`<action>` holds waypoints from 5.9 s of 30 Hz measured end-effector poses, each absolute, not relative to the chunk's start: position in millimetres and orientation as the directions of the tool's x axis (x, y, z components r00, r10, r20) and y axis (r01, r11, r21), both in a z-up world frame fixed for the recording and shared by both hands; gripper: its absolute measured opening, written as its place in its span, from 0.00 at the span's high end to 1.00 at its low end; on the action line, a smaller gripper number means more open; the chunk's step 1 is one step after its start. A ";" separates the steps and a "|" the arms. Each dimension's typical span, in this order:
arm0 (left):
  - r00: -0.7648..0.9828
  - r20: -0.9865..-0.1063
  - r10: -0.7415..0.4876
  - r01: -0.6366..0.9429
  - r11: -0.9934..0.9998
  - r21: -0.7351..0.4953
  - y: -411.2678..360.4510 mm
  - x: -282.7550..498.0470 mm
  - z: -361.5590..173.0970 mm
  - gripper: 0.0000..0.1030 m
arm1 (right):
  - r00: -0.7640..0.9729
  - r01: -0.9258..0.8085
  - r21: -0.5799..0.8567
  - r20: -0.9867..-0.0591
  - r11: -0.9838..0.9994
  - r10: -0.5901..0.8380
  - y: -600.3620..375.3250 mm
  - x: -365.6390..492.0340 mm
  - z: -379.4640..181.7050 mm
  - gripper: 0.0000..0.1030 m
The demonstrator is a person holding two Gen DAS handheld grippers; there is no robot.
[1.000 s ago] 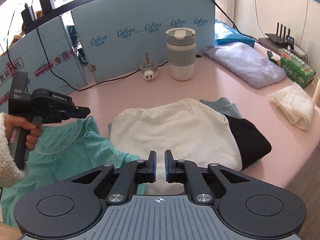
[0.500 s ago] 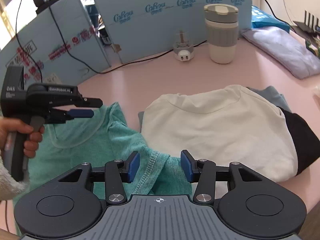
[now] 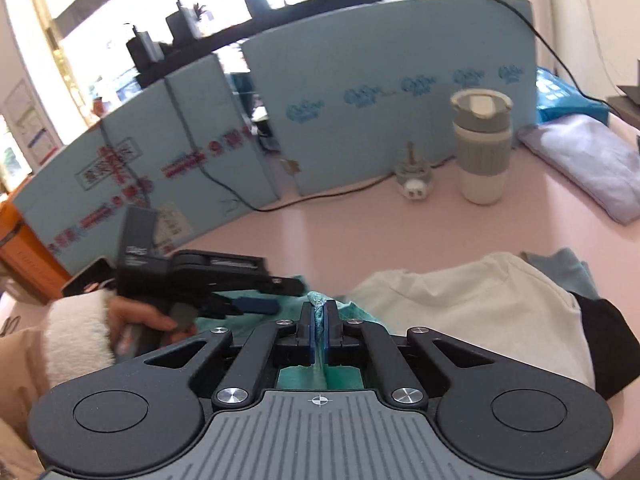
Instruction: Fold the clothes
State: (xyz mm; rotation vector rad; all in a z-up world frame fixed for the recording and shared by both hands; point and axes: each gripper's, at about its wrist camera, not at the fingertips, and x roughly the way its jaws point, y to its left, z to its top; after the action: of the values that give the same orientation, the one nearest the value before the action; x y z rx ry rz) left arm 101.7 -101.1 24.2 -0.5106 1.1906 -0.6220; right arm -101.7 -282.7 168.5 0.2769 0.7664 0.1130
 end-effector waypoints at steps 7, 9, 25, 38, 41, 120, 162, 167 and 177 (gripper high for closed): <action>0.255 -0.690 -0.678 0.165 0.733 -0.660 -94.1 101.2 25.8 0.45 | 0.525 -0.202 0.423 -0.714 0.883 0.462 -217.1 -92.9 127.9 0.96; 0.264 -0.689 -0.675 0.157 0.735 -0.659 -88.6 101.6 27.1 0.45 | 0.472 -0.218 0.465 -0.719 0.858 0.510 -201.7 -90.1 116.3 0.89; 0.239 -0.703 -0.670 0.202 0.742 -0.639 -42.4 65.6 38.8 0.43 | 0.522 -0.089 0.399 -0.762 0.913 0.384 -224.6 -116.1 113.4 0.83; 0.200 -0.735 -0.648 0.182 0.762 -0.622 -1.0 -13.5 29.0 0.43 | 0.542 -0.147 0.111 -0.822 0.983 0.174 -225.3 -109.9 88.5 0.65; 0.225 -0.732 -0.644 0.158 0.765 -0.624 11.0 -20.8 30.0 0.43 | 0.525 -0.171 0.062 -0.839 0.983 0.144 -217.1 -101.7 74.9 0.66; 0.407 -0.758 -0.510 0.367 0.851 -0.375 12.7 -25.4 49.3 0.93 | 0.195 -0.448 0.241 -0.913 0.861 0.357 -177.0 -147.4 75.3 0.88; 0.376 -0.603 -0.704 0.505 0.701 -0.503 -103.7 54.9 65.8 0.48 | 0.472 0.089 0.207 -0.870 0.974 0.142 -280.9 -173.4 116.9 0.52; 0.492 -0.613 -0.618 0.410 0.786 -0.463 -25.8 17.6 86.4 0.32 | 0.548 0.055 0.210 -0.824 0.976 0.147 -274.3 -174.4 154.2 0.45; 0.706 -0.611 -0.358 0.036 0.880 -0.474 116.8 -59.4 105.2 0.17 | 0.650 -0.296 0.157 -0.690 0.942 0.320 -196.6 -119.2 210.2 0.30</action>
State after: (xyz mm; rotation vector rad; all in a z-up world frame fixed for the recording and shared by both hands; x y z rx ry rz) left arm -59.4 116.8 105.2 -0.4534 0.7614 -0.2277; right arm -119.2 -196.6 210.2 0.0310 0.7892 0.3499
